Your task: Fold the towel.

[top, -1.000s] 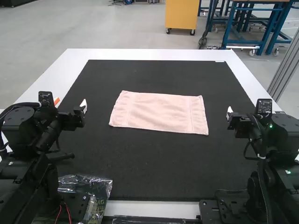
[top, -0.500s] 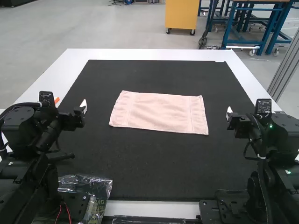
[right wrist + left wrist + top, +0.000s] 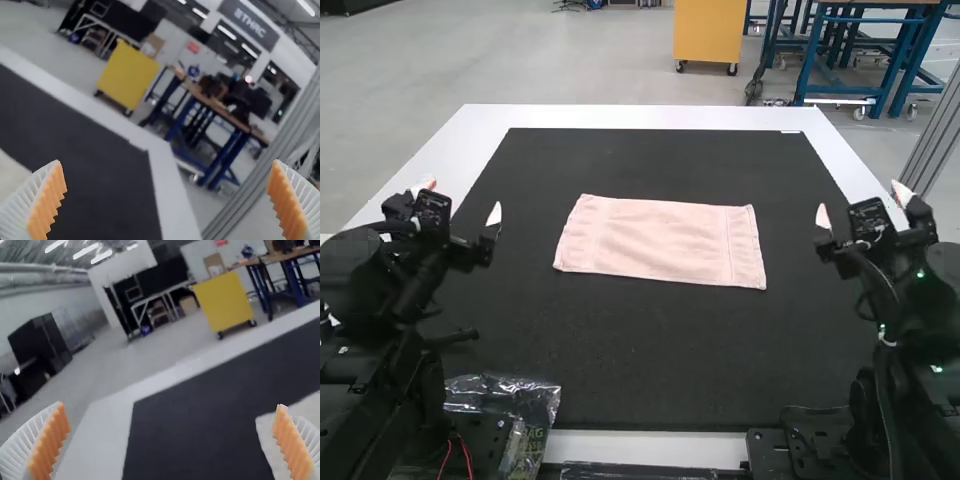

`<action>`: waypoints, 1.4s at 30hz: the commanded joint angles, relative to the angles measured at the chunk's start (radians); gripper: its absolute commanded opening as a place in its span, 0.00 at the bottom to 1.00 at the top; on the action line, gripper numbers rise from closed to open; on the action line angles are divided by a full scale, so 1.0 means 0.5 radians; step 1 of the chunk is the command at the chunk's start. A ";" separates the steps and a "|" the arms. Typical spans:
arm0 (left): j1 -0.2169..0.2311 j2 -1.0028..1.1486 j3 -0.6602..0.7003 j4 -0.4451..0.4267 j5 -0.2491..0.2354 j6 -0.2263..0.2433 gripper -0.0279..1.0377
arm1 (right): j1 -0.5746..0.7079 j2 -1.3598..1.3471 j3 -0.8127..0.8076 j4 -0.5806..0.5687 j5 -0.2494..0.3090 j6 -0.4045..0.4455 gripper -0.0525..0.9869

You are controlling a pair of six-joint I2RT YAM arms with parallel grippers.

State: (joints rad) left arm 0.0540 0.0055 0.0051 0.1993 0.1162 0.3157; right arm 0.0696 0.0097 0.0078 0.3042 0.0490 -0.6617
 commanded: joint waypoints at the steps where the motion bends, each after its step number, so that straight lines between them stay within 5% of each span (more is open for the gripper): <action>1: -0.004 -0.011 0.039 0.083 0.028 -0.002 0.92 | -0.010 0.063 0.113 0.020 -0.021 0.121 0.93; 5: -0.013 0.127 0.281 0.016 0.038 -0.165 0.92 | -0.017 0.453 0.441 -0.001 -0.021 0.477 0.93; 10: -0.013 0.842 0.708 0.058 0.050 -0.683 0.92 | -0.026 1.275 1.000 -0.127 -0.150 1.127 0.93; 13: 0.015 1.376 0.993 -0.015 0.170 -0.868 0.93 | -0.041 1.674 1.236 -0.302 -0.279 1.253 0.93; 18: 0.042 2.094 1.361 -0.172 0.262 -0.874 0.92 | -0.044 2.073 1.270 -0.397 -0.663 1.575 0.93; 22: 0.036 2.508 1.499 -0.273 0.280 -0.794 0.92 | -0.041 2.180 1.162 -0.363 -0.629 1.590 0.92; 25: 0.036 2.634 1.527 -0.276 0.302 -0.690 0.93 | -0.041 2.153 1.101 -0.268 -0.423 1.440 0.92; 29: 0.036 2.719 1.493 -0.224 0.354 -0.680 0.93 | -0.026 2.070 1.055 -0.262 -0.307 1.348 0.92; 42: -0.022 3.262 1.468 0.178 0.403 -0.561 0.92 | 0.029 2.395 1.012 -0.105 -0.491 1.262 0.92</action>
State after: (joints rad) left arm 0.0620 1.5856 0.7284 0.2630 0.3012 0.0013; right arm 0.0765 1.1503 0.5240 0.2214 -0.1764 -0.0174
